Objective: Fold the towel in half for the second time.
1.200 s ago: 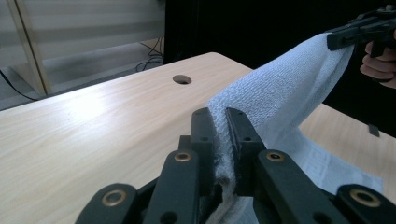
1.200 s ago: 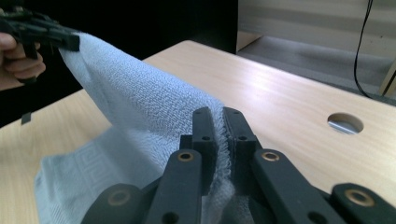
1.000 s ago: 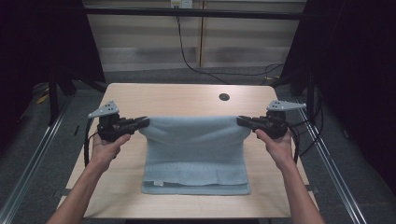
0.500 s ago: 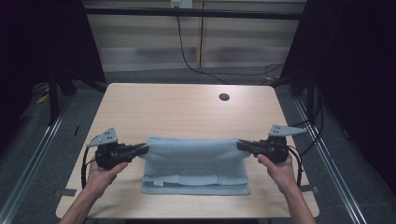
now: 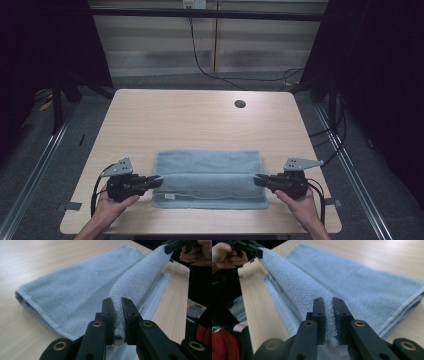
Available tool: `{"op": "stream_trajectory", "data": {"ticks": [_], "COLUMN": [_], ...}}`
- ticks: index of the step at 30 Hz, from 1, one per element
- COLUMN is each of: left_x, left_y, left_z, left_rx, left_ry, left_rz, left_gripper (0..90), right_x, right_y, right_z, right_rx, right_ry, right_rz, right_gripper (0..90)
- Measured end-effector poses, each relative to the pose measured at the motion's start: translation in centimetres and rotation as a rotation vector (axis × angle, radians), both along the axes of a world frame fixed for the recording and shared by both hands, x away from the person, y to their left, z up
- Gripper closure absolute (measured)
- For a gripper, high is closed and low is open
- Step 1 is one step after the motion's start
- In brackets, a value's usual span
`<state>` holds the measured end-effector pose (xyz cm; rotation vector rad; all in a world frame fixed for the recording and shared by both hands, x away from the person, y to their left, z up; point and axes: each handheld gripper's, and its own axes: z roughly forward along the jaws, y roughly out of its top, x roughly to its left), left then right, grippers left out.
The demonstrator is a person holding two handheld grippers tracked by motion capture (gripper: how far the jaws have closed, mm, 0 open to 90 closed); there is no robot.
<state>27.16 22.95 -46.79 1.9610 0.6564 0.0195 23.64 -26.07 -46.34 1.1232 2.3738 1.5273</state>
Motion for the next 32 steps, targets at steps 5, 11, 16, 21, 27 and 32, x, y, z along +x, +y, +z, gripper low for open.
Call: {"op": "stream_trajectory", "data": {"ticks": [5,11,16,21,27,32], "left_x": [-0.9,0.0,3.7,4.8,3.6,2.7], "left_y": [0.3,0.3,0.4,2.3,4.8,4.8], "left_z": [-0.2,1.4,1.9,0.3,-1.3,-1.7], "left_rx": [-0.021,-0.045,-0.035,0.016,0.056,0.075], "left_ry": [0.021,-0.012,0.019,0.026,0.041,0.048], "left_rz": [-0.024,0.035,0.145,0.262,0.366,0.383], "left_gripper": [64.5,50.4,37.6,36.0,29.3,21.5], "right_x": [-1.2,-1.0,1.0,1.5,0.7,0.7], "right_y": [-0.2,-0.4,-0.8,-1.8,-4.2,-4.6], "right_z": [-0.7,1.1,2.3,1.2,-0.4,-1.0], "right_rx": [-0.002,0.050,0.034,-0.016,-0.043,-0.063], "right_ry": [0.023,-0.034,-0.085,-0.094,-0.073,-0.056], "right_rz": [0.012,-0.010,-0.142,-0.269,-0.382,-0.402], "right_gripper": [73.4,64.4,50.2,37.8,31.8,28.0]}}
